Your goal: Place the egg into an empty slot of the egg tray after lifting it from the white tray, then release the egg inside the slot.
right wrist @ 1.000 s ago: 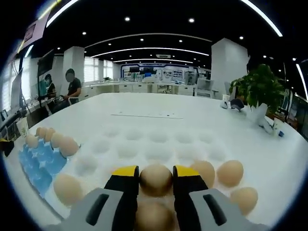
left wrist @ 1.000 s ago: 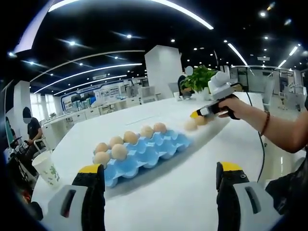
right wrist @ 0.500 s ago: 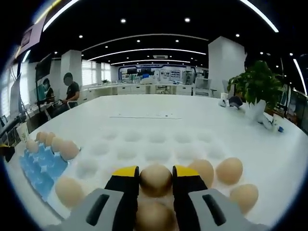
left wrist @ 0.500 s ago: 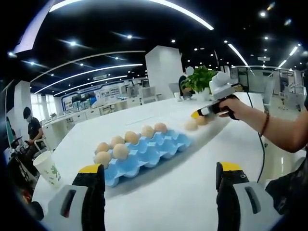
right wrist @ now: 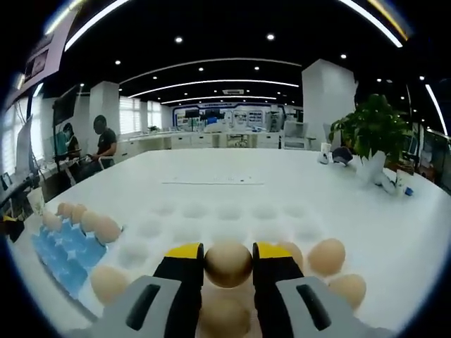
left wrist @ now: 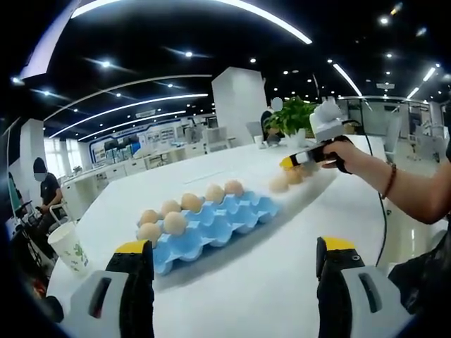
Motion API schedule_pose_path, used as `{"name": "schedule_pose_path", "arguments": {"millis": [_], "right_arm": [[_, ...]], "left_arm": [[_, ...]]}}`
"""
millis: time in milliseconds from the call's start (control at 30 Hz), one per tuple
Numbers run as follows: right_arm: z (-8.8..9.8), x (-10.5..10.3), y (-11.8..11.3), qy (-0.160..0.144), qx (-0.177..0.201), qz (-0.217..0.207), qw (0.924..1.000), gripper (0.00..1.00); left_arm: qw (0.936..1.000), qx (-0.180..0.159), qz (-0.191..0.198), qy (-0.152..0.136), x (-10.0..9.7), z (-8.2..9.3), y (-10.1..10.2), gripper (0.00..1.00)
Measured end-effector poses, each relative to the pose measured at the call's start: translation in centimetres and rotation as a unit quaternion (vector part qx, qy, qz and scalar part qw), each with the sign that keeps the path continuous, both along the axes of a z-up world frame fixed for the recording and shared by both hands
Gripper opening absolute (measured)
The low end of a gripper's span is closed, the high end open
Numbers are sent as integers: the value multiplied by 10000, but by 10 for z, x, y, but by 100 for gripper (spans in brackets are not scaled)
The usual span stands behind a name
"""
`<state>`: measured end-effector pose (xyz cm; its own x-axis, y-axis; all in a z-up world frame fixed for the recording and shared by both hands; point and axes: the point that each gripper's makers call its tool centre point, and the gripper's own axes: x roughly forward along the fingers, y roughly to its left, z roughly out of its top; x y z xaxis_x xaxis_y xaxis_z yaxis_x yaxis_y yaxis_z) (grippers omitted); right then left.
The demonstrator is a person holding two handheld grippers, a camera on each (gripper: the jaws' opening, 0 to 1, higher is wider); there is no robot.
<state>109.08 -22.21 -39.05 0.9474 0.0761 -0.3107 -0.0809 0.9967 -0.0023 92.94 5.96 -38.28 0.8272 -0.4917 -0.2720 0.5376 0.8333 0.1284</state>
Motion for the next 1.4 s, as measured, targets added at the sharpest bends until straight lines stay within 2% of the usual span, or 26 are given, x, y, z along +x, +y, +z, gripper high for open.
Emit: {"name": "schedule_pose_path", "arguments": {"millis": [367, 800, 1400], "right_arm": [[13, -4, 8, -164, 55, 102, 9998, 28], [23, -8, 32, -266, 165, 383, 9988, 28], [25, -15, 70, -275, 242, 781, 9963, 28]], "left_arm": [[10000, 9, -7, -19, -1, 2, -1, 98], [10000, 12, -35, -30, -1, 2, -2, 98], [10000, 24, -3, -30, -2, 1, 0, 98]]}}
